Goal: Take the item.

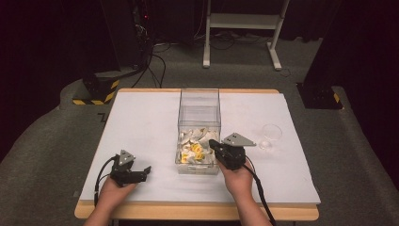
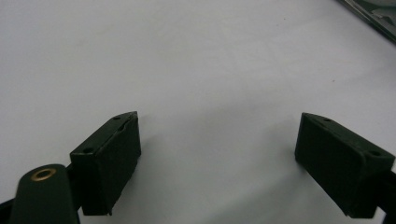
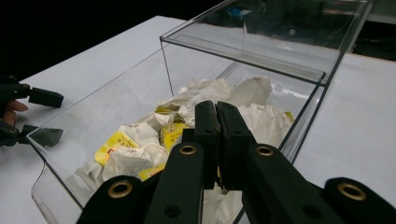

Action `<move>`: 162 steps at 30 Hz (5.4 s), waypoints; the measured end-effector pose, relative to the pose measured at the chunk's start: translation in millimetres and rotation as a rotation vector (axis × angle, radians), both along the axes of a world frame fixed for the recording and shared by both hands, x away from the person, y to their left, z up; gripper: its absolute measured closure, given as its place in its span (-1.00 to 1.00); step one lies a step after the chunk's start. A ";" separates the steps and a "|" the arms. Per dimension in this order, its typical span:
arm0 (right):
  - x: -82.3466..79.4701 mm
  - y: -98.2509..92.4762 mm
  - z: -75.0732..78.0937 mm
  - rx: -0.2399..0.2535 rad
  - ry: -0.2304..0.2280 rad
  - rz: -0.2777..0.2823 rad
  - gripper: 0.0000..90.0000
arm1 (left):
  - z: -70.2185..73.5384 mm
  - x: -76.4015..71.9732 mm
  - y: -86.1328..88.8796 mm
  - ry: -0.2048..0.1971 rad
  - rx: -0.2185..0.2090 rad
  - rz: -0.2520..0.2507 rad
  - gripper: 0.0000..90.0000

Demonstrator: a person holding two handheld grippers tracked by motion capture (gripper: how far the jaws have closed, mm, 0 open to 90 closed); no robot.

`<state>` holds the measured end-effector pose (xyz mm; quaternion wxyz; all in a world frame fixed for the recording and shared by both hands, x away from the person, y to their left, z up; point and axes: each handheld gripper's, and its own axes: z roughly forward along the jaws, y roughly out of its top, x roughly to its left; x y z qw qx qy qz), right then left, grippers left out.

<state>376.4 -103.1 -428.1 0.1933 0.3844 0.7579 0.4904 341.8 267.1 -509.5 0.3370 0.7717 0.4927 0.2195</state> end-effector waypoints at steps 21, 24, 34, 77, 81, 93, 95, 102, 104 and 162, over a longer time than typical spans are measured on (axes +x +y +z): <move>-7.4 -2.7 6.7 0.050 -0.080 -0.015 0.96 | 0.0 -0.1 0.0 0.000 0.000 0.000 -0.67; -8.7 -2.9 8.7 0.056 -0.091 -0.018 0.96 | 0.0 -0.1 0.0 0.000 0.000 0.000 -0.67; -13.1 -6.8 17.2 0.087 -0.120 -0.020 0.96 | 0.0 0.0 0.0 0.000 0.000 0.000 -0.67; -20.1 -63.5 54.9 0.256 -0.212 -0.126 0.96 | 0.0 0.0 0.1 0.000 0.000 0.000 -0.67; -17.8 -71.0 54.1 0.256 -0.208 -0.147 0.96 | 0.0 0.0 0.1 0.000 0.000 0.000 -0.67; -9.9 -94.5 49.1 0.250 -0.197 -0.213 0.96 | 0.0 0.0 0.1 0.000 -0.001 0.000 -0.67; -9.2 -97.0 48.5 0.251 -0.196 -0.221 0.96 | 0.0 0.0 0.1 0.000 -0.001 0.000 -0.67; -6.2 -108.0 47.4 0.250 -0.197 -0.250 0.96 | 0.1 0.0 0.1 0.001 -0.001 -0.001 -0.67; -5.4 -111.4 47.0 0.249 -0.198 -0.261 0.96 | 0.0 0.0 0.0 0.000 -0.001 0.000 -0.67; 24.4 -189.8 12.3 0.265 -0.119 -0.527 0.96 | 0.0 -0.2 0.0 -0.001 0.000 0.000 -0.67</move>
